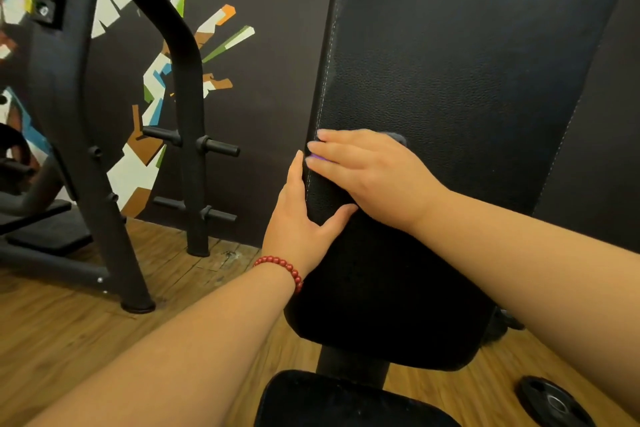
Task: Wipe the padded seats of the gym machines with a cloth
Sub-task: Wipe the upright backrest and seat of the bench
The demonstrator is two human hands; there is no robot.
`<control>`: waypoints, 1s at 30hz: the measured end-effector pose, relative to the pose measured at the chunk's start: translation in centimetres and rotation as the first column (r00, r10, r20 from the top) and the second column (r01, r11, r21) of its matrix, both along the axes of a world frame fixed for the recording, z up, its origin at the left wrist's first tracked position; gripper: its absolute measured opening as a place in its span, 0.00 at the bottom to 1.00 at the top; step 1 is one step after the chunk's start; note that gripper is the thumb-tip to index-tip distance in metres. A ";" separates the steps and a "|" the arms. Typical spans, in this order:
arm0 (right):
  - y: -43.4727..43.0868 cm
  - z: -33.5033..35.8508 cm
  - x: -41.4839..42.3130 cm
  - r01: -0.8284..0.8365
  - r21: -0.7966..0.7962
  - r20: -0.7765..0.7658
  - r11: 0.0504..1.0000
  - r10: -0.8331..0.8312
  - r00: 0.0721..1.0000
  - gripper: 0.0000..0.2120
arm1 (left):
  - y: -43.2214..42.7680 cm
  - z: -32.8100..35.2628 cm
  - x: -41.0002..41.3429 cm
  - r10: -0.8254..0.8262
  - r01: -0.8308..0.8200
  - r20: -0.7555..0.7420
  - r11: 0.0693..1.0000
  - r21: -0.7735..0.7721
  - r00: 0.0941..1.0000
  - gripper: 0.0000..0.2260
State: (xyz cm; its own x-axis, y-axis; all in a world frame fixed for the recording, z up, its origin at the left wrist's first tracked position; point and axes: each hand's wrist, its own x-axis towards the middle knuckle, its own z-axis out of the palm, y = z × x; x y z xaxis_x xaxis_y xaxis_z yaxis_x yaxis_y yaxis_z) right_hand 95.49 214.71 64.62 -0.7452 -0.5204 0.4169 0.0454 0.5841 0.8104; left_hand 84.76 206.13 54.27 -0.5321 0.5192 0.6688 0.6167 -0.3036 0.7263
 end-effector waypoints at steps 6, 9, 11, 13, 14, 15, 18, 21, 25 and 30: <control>0.5 -0.5 1.6 0.003 -0.082 0.063 0.997 0.002 0.998 0.17 | 0.0 -0.2 -0.2 -0.020 0.019 0.005 1.000 0.008 1.000 0.46; 1.8 -1.6 5.7 0.047 -0.076 0.068 0.996 -0.042 0.997 0.16 | 0.2 -0.4 -0.3 -0.036 0.036 0.000 0.999 0.007 0.999 0.47; 2.1 -1.8 6.1 0.048 -0.070 0.043 0.996 -0.045 0.998 0.15 | 0.1 -0.5 -0.4 -0.029 0.029 -0.019 1.000 -0.001 0.999 0.48; 1.6 -1.4 4.2 0.016 -0.066 0.011 0.998 -0.015 1.000 0.15 | 0.1 -0.6 -0.4 -0.025 0.025 -0.036 1.000 -0.003 0.999 0.50; 1.3 -1.1 2.8 -0.008 -0.061 0.005 0.998 0.009 1.000 0.15 | 0.1 -0.7 -0.4 -0.020 0.020 -0.044 1.000 -0.001 0.999 0.50; 0.8 -0.8 1.5 -0.028 -0.056 0.004 0.998 0.028 1.000 0.15 | 0.1 -0.7 -0.4 -0.009 0.009 -0.055 1.000 0.001 0.998 0.50; 0.3 -0.4 -0.4 -0.019 -0.051 0.027 0.999 0.021 0.999 0.15 | 0.2 -0.7 -0.4 0.014 -0.013 -0.089 1.000 0.009 0.996 0.49; 1.1 -1.3 2.4 0.037 -0.038 0.094 0.999 -0.033 0.995 0.17 | 0.0 -0.8 -0.3 0.003 -0.003 -0.079 1.000 0.008 0.997 0.49; 2.5 -3.1 7.7 0.088 -0.034 0.069 0.996 -0.085 0.994 0.16 | 0.2 -1.0 -0.1 0.023 -0.021 -0.087 0.999 0.026 0.996 0.49; 1.7 -2.4 5.2 0.065 -0.039 -0.013 0.997 -0.066 0.998 0.15 | 0.2 -1.0 0.1 0.048 -0.046 -0.073 0.998 0.040 0.996 0.49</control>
